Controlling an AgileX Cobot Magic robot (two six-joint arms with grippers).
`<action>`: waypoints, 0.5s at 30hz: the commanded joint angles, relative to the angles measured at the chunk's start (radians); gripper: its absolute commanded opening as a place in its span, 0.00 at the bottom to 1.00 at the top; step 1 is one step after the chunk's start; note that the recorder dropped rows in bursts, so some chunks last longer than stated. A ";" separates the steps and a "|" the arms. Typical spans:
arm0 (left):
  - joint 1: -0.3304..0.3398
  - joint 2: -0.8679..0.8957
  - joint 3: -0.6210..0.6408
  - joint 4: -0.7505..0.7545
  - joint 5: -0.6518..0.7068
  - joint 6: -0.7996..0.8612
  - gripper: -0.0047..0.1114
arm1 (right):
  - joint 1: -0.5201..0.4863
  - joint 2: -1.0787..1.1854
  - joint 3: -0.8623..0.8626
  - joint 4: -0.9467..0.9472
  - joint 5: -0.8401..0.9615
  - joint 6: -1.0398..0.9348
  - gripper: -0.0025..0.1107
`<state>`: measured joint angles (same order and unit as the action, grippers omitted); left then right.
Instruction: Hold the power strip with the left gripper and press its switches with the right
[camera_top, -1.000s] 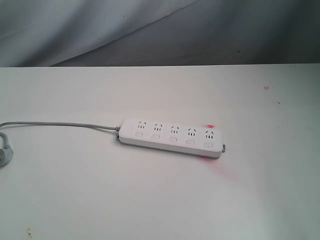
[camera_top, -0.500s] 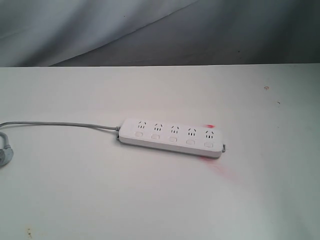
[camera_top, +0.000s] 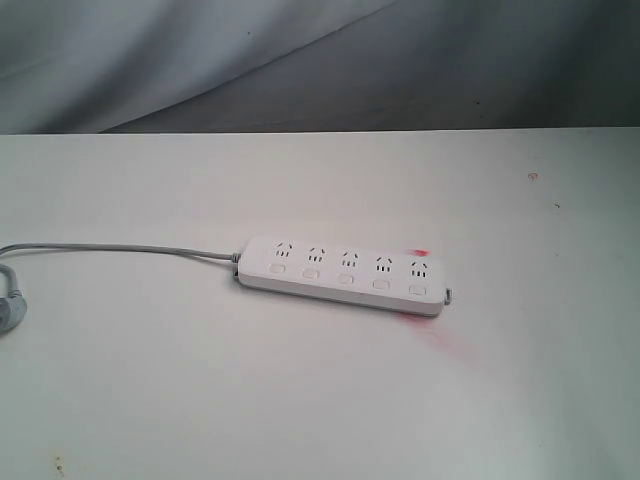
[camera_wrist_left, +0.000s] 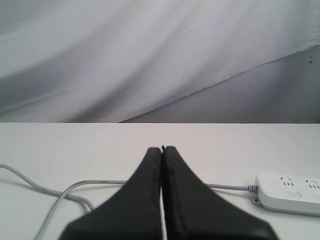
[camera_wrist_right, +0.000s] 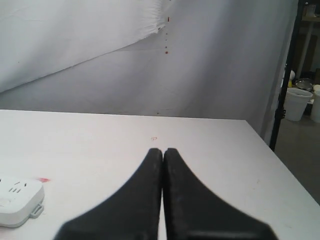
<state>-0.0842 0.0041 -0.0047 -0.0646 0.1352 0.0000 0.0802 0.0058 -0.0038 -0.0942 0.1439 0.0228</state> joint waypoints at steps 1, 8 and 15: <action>0.001 -0.004 0.005 -0.004 0.001 0.008 0.04 | 0.002 -0.006 0.004 0.062 -0.005 -0.071 0.02; 0.001 -0.004 0.005 -0.004 0.001 0.008 0.04 | 0.002 -0.006 0.004 0.118 -0.005 -0.067 0.02; 0.001 -0.004 0.005 -0.004 0.001 0.010 0.04 | 0.002 -0.006 0.004 0.133 -0.005 -0.067 0.02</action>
<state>-0.0842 0.0041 -0.0047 -0.0646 0.1352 0.0000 0.0802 0.0058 -0.0038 0.0279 0.1439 -0.0343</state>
